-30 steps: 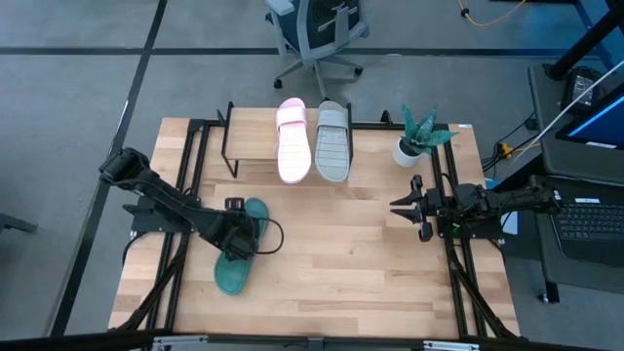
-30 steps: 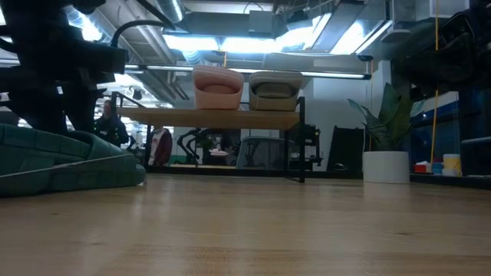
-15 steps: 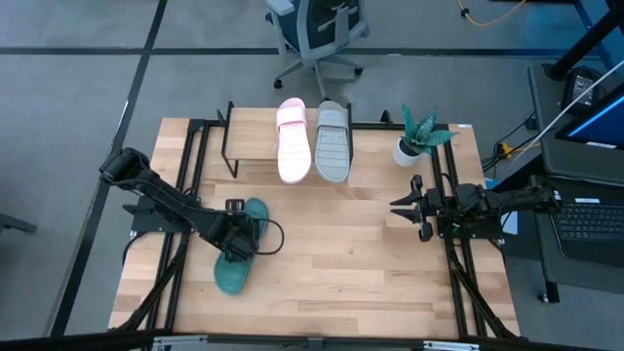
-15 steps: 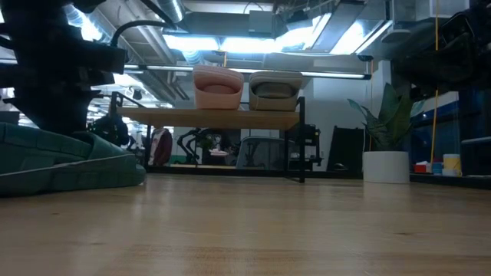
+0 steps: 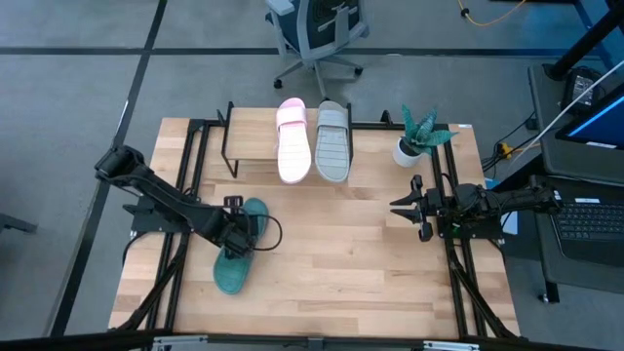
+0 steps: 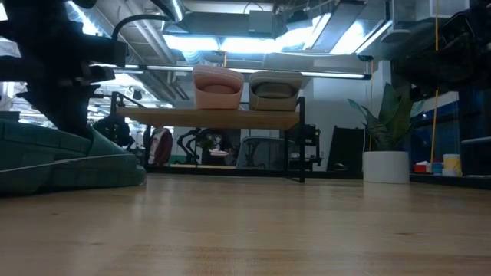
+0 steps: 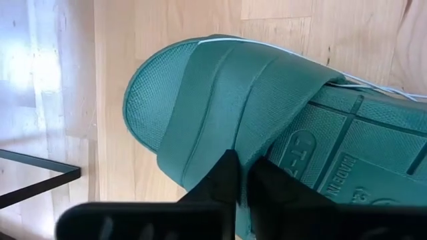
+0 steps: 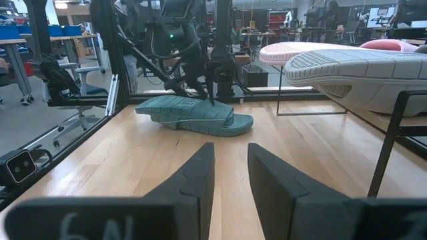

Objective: Pick and place slippers onto the shelf
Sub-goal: Put the pair of green slippers on the shelf

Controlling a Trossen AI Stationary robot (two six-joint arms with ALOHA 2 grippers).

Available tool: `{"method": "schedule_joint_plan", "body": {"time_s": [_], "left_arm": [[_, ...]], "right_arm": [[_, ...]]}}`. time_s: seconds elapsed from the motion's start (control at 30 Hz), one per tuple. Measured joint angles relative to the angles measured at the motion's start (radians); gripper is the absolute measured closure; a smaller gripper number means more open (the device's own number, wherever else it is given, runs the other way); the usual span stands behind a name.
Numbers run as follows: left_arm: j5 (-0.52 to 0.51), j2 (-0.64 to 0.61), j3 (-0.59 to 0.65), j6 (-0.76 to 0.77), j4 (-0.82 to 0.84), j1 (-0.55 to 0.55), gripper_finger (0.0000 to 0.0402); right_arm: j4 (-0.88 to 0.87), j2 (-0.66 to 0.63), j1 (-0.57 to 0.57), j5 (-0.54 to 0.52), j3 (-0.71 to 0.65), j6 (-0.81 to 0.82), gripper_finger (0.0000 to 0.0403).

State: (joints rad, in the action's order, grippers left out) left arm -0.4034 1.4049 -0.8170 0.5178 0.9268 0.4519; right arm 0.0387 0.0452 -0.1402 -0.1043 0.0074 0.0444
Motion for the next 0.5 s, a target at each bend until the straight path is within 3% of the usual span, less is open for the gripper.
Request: {"method": "schedule_joint_plan", "body": {"time_s": [0.5], "left_arm": [[0.008,-0.005,-0.001,-0.005,0.008,0.001,0.0397]], "right_arm": [[0.000,0.000,0.000,0.000,0.000,0.000,0.0311]]}}
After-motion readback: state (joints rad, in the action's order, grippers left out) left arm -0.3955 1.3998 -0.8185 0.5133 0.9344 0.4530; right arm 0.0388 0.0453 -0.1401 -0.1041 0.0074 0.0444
